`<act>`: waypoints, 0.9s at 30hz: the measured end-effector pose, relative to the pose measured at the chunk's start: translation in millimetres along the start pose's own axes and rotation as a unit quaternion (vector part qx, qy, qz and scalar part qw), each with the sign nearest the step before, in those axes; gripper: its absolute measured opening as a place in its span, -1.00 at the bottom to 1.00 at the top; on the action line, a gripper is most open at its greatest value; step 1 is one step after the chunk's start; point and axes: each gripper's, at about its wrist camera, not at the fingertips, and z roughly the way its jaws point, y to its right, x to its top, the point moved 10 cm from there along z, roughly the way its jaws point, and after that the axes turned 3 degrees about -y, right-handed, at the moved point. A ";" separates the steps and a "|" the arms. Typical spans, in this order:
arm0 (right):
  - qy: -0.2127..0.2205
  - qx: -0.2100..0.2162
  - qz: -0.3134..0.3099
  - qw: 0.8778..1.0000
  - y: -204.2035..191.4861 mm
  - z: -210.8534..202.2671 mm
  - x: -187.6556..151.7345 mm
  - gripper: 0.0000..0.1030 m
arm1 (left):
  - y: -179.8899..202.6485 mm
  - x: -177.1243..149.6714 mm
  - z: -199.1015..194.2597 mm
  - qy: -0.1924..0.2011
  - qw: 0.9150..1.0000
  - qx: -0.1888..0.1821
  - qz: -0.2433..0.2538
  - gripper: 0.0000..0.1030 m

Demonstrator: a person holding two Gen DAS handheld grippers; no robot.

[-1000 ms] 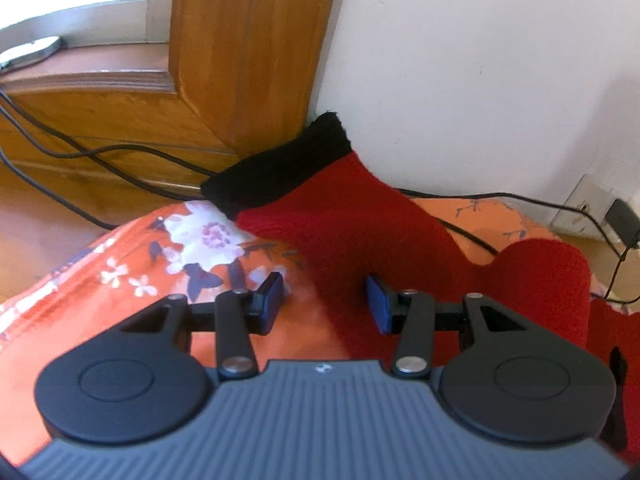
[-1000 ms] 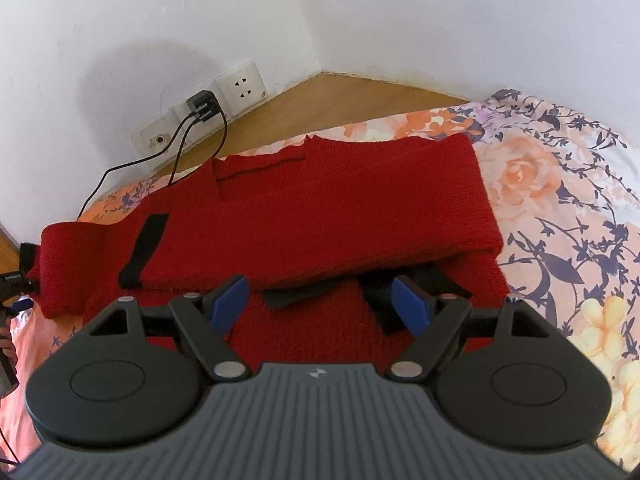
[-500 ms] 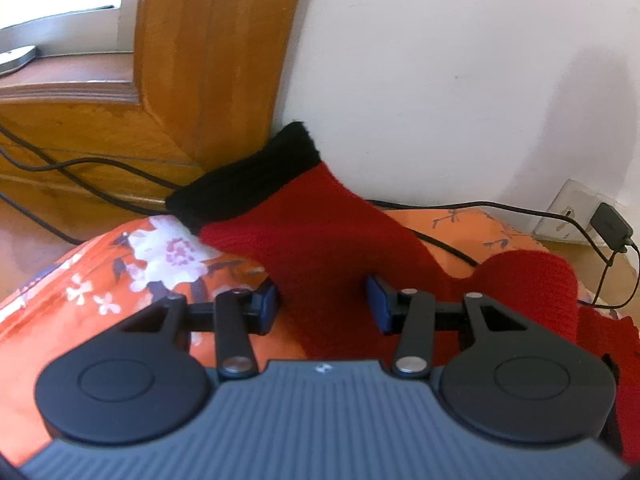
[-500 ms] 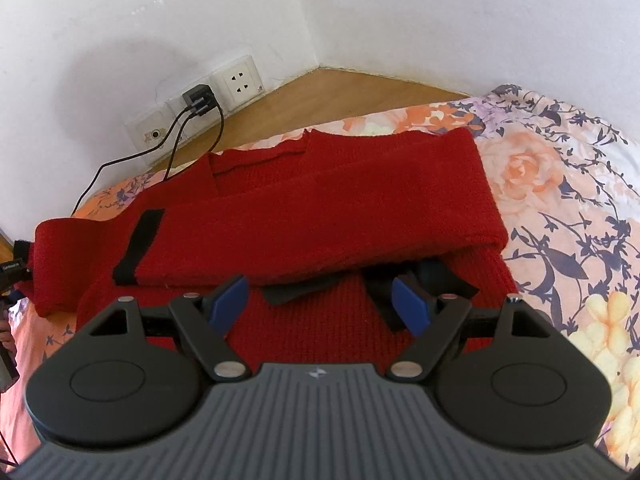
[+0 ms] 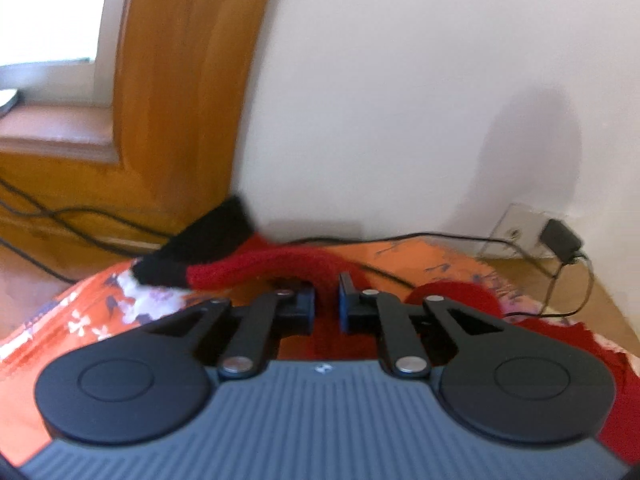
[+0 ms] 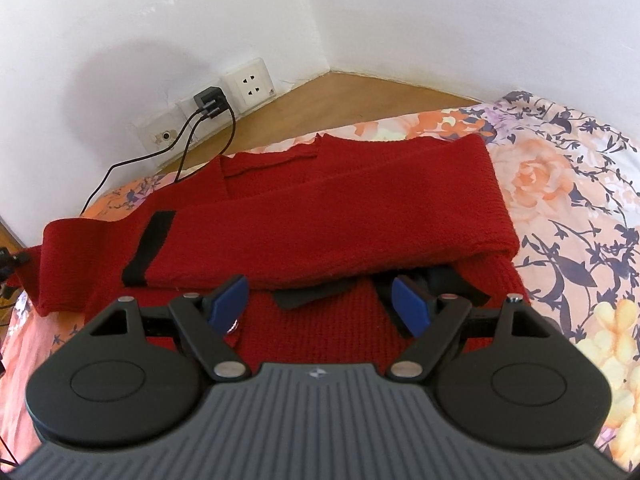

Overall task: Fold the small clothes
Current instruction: 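Reach the left tool to the other black-cuffed sleeve and grasp it, then carry the sleeve across the cardigan body with the left tool and release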

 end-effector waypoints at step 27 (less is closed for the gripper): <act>0.019 0.018 0.021 0.999 21.4 -15.4 0.3 0.63 | 136.3 9.9 -91.3 0.061 0.986 -0.141 0.063 -0.77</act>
